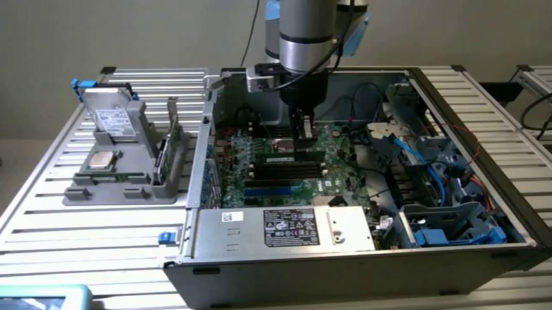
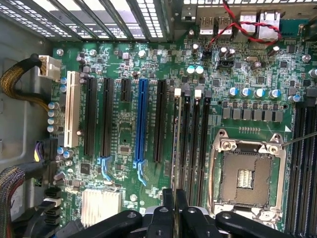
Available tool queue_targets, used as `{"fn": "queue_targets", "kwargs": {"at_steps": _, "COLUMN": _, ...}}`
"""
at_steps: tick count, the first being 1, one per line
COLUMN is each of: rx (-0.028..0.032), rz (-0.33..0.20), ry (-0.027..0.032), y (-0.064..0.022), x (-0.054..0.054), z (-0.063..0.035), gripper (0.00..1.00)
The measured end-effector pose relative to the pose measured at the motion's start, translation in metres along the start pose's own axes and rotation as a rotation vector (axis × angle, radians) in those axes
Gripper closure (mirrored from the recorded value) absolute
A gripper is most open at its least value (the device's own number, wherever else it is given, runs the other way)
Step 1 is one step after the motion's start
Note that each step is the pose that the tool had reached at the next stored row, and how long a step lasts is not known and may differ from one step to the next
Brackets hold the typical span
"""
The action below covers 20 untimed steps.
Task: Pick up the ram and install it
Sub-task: 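Insert the ram into the slot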
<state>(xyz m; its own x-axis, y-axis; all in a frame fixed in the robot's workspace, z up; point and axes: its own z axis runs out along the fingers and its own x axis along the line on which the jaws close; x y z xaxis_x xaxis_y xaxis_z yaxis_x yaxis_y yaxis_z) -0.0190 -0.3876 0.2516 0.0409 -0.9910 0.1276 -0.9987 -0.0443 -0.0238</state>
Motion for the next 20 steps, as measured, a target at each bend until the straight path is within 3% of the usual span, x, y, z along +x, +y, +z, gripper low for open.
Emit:
{"fn": "queue_targets", "kwargs": {"at_steps": 8, "rx": -0.004, "rz": 0.032, "ry": 0.0007, "y": 0.0001, "x": 0.0007, "z": 0.0034, "gripper": 0.87}}
{"fn": "queue_targets", "kwargs": {"at_steps": 20, "rx": 0.0018, "rz": 0.025, "ry": 0.0007, "y": 0.0002, "x": 0.0007, "z": 0.0056, "gripper": 0.87}}
